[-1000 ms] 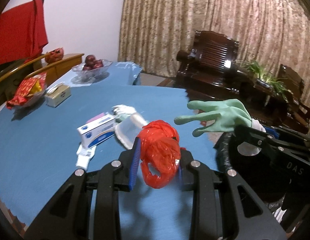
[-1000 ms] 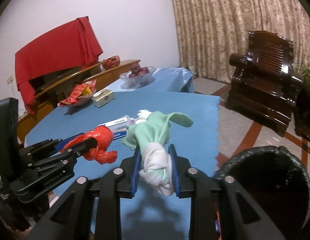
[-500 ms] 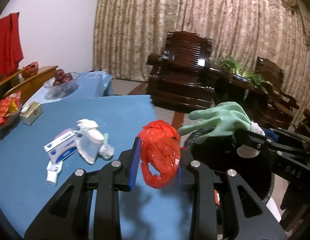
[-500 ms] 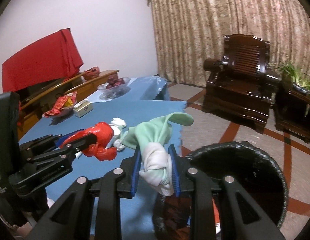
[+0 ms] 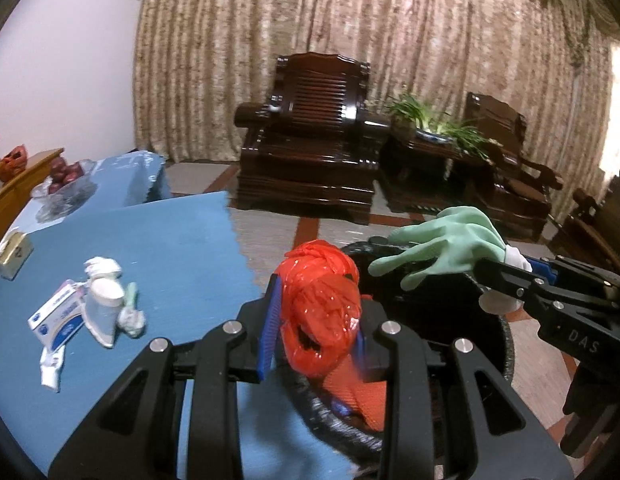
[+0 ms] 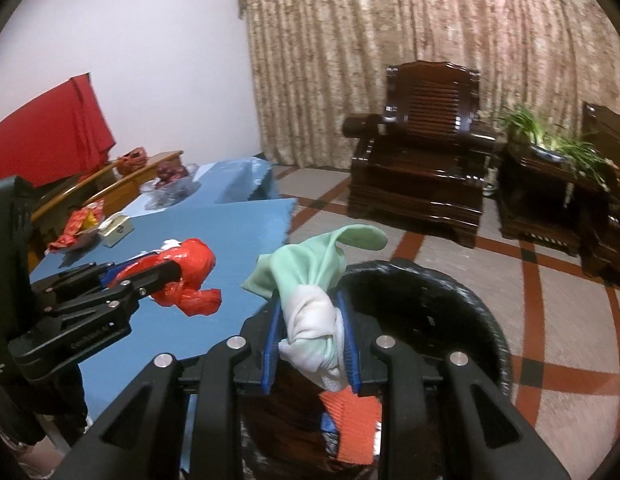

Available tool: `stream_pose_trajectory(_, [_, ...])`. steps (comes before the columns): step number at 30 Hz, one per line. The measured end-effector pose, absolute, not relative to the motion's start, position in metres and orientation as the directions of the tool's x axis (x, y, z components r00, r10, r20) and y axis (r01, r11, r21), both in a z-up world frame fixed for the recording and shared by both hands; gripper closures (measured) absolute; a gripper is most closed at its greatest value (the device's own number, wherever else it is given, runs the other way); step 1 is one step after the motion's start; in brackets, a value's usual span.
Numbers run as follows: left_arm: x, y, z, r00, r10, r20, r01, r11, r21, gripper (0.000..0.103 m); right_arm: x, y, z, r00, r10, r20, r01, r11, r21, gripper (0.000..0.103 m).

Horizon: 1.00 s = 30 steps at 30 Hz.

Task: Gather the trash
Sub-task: 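Hold the red bag and green glove over the bin and open both tools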

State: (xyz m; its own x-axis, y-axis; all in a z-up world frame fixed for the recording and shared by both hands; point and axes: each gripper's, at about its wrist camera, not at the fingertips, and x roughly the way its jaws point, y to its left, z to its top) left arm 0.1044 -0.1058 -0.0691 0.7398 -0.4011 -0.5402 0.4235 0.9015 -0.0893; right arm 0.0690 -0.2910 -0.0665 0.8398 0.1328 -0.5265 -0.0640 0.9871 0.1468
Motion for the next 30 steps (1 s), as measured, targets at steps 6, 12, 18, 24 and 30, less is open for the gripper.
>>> stream_pose_trajectory(6, [0.113,-0.136,-0.078,0.711,-0.436,-0.552,0.477,0.876,-0.078,0.074,0.066,-0.313,-0.075,0.836,0.085,-0.542,-0.006,0.989,0.147,0.076])
stream_pose_trajectory(12, [0.117,-0.159,-0.091,0.687,-0.459,-0.564,0.508,0.858,-0.079,0.074,0.065,-0.326,-0.087,0.824,0.059,-0.563,0.03,0.989,0.147,0.076])
stream_pose_trajectory(18, [0.129,-0.17,-0.103,0.666,-0.47,-0.579,0.517,0.851,-0.096,0.074,0.067,-0.335,-0.097,0.811,0.041,-0.584,0.05,0.989,0.14,0.076])
stream_pose_trajectory(24, [0.135,-0.172,-0.11,0.636,-0.488,-0.597,0.531,0.839,-0.12,0.067,0.069,-0.339,-0.11,0.79,0.033,-0.612,0.068,0.987,0.142,0.073])
stream_pose_trajectory(30, [0.134,-0.167,-0.11,0.639,-0.487,-0.596,0.518,0.845,-0.135,0.044,0.069,-0.339,-0.116,0.782,0.021,-0.622,0.073,0.989,0.125,0.052])
